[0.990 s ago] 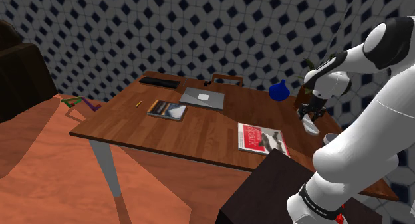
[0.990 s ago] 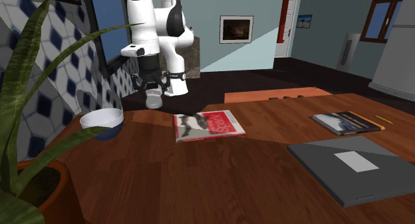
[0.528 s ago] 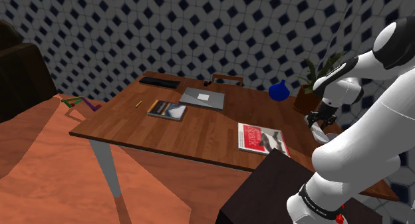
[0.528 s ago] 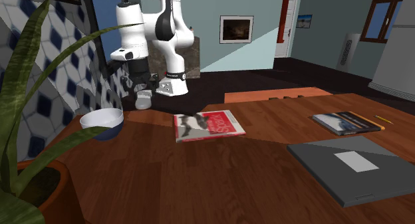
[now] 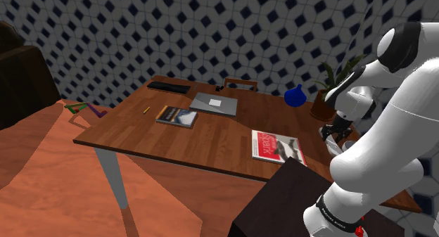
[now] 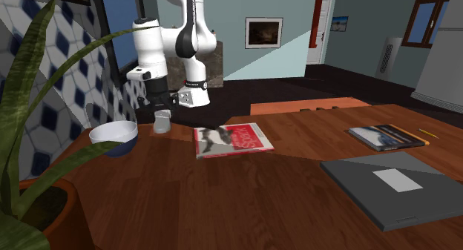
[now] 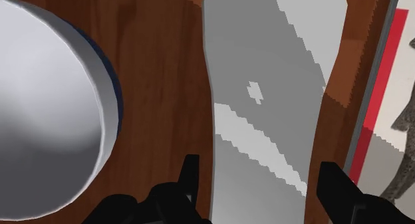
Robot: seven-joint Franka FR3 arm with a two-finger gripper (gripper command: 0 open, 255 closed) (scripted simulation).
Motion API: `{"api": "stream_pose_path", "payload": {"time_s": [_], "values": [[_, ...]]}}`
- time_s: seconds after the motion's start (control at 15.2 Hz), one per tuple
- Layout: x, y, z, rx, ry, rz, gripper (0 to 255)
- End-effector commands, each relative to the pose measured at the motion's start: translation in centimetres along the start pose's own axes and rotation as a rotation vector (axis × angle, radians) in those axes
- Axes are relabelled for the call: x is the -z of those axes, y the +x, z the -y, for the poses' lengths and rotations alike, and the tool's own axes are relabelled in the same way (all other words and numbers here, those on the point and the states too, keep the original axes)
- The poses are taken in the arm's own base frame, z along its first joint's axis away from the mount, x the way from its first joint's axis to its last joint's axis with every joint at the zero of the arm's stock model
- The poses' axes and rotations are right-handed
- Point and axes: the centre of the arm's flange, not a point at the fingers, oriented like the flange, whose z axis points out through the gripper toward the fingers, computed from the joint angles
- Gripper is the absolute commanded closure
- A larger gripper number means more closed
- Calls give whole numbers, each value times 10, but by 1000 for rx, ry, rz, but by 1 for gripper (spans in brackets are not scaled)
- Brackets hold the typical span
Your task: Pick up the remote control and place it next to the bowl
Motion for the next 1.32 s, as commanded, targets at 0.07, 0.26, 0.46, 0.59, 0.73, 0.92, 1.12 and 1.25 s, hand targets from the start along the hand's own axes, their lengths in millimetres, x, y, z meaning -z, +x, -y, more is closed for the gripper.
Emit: {"api": "stream_pose_path", "payload": {"time_s": [0.07, 0.26, 0.46, 0.59, 0.73, 0.92, 1.12, 1.25], "values": [[-16, 0, -1, -1, 0, -1, 255], [-31, 0, -2, -1, 0, -1, 255], [-47, 0, -2, -1, 0, -1, 255], [-58, 0, -2, -1, 0, -1, 255], [-68, 1, -2, -1, 0, -1, 255], [-84, 1, -2, -1, 0, -1, 255], [-96, 1, -3, -1, 0, -1, 255], [-96, 1, -3, -1, 0, -1, 255]]}}
